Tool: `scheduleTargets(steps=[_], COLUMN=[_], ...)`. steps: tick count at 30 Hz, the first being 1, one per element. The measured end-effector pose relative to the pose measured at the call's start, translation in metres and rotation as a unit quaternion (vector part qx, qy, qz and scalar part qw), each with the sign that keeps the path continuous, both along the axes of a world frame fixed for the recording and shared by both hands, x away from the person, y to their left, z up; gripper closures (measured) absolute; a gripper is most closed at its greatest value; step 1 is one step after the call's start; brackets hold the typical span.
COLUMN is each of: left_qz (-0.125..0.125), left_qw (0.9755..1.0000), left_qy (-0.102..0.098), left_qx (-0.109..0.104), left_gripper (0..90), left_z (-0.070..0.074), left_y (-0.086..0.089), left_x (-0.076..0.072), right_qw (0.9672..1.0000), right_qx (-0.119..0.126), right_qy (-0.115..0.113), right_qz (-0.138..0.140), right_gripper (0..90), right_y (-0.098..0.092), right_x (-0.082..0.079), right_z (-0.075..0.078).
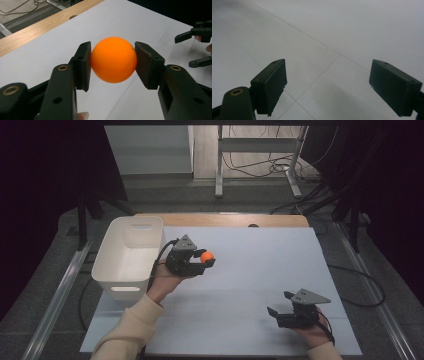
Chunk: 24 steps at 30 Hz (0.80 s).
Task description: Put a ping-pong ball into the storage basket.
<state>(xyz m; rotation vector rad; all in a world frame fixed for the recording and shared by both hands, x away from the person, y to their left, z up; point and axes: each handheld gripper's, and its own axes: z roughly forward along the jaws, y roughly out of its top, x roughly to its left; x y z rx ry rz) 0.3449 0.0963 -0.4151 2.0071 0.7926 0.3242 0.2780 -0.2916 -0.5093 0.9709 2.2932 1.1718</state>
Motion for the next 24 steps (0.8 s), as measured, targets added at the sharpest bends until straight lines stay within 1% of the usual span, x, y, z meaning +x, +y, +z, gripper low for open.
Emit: scheduleTargets(steps=[10,19,24], left_qz=[0.008,0.019,0.022], left_qw=[0.9999,0.9998,0.9997], left_qy=[-0.006,-0.01,-0.012], left_qx=[0.003,-0.005,-0.004], left_gripper=[50.1,50.0,50.0], left_z=[0.003,0.007,0.009], left_y=[0.007,0.017,0.02], left_x=[-0.002,-0.004,-0.005], right_qw=[1.0,1.0,1.0], right_qx=[-0.002,-0.005,-0.005], right_qy=[0.0,0.0,0.0], right_qz=[0.001,-0.001,-0.001], right_gripper=[15.3,15.3,15.3], right_y=[0.0,0.0,0.001], right_x=[0.0,0.0,0.0], right_z=[0.0,0.0,0.0])
